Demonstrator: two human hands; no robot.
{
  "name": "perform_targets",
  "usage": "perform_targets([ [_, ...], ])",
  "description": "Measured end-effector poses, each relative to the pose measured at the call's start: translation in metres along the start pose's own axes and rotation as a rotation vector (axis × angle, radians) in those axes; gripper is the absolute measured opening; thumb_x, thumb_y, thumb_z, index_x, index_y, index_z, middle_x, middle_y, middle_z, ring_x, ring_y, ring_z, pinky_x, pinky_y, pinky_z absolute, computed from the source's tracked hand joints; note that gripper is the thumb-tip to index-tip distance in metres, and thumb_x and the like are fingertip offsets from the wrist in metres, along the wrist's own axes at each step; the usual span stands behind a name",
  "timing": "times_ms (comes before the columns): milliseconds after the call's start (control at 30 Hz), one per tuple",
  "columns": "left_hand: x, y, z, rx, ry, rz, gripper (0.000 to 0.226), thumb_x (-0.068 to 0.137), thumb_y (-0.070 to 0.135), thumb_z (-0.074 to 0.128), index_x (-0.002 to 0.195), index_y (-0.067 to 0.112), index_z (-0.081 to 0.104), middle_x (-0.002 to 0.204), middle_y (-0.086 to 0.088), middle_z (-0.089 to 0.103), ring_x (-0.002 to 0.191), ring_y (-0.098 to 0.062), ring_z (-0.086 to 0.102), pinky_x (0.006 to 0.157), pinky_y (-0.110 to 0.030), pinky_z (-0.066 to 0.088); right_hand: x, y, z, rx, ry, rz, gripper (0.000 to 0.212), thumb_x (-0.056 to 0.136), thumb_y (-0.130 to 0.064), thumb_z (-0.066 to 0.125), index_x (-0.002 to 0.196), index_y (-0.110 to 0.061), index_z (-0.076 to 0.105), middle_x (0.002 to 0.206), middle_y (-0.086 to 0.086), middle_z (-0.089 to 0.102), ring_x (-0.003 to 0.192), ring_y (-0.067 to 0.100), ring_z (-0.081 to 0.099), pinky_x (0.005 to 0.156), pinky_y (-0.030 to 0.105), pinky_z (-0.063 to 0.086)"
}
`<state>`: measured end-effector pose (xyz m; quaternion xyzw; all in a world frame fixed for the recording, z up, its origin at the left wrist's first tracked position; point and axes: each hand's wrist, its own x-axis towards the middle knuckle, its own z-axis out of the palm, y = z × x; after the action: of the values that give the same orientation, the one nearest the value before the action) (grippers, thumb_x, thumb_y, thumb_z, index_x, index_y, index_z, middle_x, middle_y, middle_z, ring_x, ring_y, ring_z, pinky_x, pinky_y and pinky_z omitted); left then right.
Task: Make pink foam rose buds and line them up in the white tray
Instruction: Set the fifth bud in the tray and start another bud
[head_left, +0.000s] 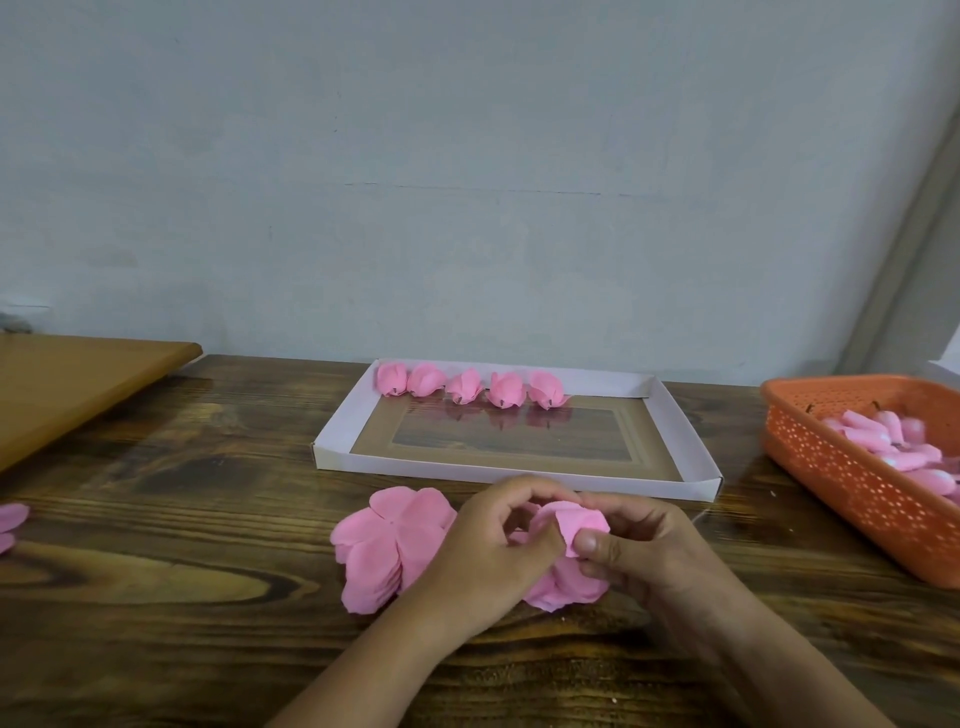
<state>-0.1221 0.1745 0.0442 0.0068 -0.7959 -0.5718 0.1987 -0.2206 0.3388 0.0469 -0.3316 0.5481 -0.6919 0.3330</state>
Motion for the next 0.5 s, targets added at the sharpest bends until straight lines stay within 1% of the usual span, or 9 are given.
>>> perform_targets([
  [100, -0.0005, 0.0007, -0.0002, 0.018, 0.010, 0.028, 0.025, 0.095, 0.019, 0.068, 0.107, 0.041, 0.072, 0.114, 0.017, 0.072, 0.109, -0.009, 0.067, 0.089, -0.035, 0.060, 0.0010, 0.0010, -0.0013, -0.021, -0.005, -0.005, 0.039, 0.083, -0.022, 0.083, 0.119, -0.011, 0.073, 0.117, 0.019, 0.072, 0.108, 0.036, 0.070, 0.083, 0.034, 0.059],
  [200, -0.0009, 0.0030, -0.0009, 0.004, 0.001, 0.028, 0.025, 0.093, 0.023, 0.071, 0.106, 0.044, 0.073, 0.115, 0.016, 0.072, 0.110, -0.012, 0.067, 0.090, -0.038, 0.060, 0.0015, 0.0032, -0.0036, -0.017, -0.016, -0.020, 0.038, 0.084, -0.019, 0.082, 0.120, -0.009, 0.072, 0.119, 0.021, 0.071, 0.110, 0.039, 0.069, 0.086, 0.040, 0.058],
  [267, -0.0003, 0.0046, -0.0022, -0.006, -0.007, 0.031, 0.027, 0.092, 0.021, 0.072, 0.105, 0.044, 0.075, 0.114, 0.015, 0.072, 0.109, -0.014, 0.068, 0.090, -0.037, 0.060, 0.0015, 0.0038, -0.0039, -0.032, -0.012, -0.025, 0.039, 0.083, -0.020, 0.083, 0.119, -0.009, 0.072, 0.118, 0.020, 0.072, 0.110, 0.038, 0.069, 0.086, 0.042, 0.057],
  [400, -0.0002, 0.0042, -0.0008, 0.029, 0.048, 0.074, 0.032, 0.092, 0.010, 0.073, 0.103, 0.040, 0.079, 0.106, 0.015, 0.071, 0.102, -0.005, 0.067, 0.081, -0.020, 0.055, 0.0011, 0.0040, -0.0030, -0.051, 0.043, -0.017, 0.047, 0.072, -0.028, 0.091, 0.113, -0.011, 0.075, 0.115, 0.018, 0.073, 0.104, 0.034, 0.071, 0.083, 0.041, 0.057],
  [500, -0.0014, 0.0046, 0.0023, 0.021, 0.100, 0.095, 0.027, 0.091, 0.007, 0.074, 0.101, 0.031, 0.081, 0.102, 0.016, 0.071, 0.100, -0.004, 0.067, 0.077, -0.017, 0.053, 0.0008, 0.0025, -0.0009, -0.037, 0.078, -0.028, 0.054, 0.063, -0.030, 0.095, 0.108, -0.009, 0.076, 0.115, 0.016, 0.074, 0.101, 0.034, 0.071, 0.083, 0.044, 0.058],
])
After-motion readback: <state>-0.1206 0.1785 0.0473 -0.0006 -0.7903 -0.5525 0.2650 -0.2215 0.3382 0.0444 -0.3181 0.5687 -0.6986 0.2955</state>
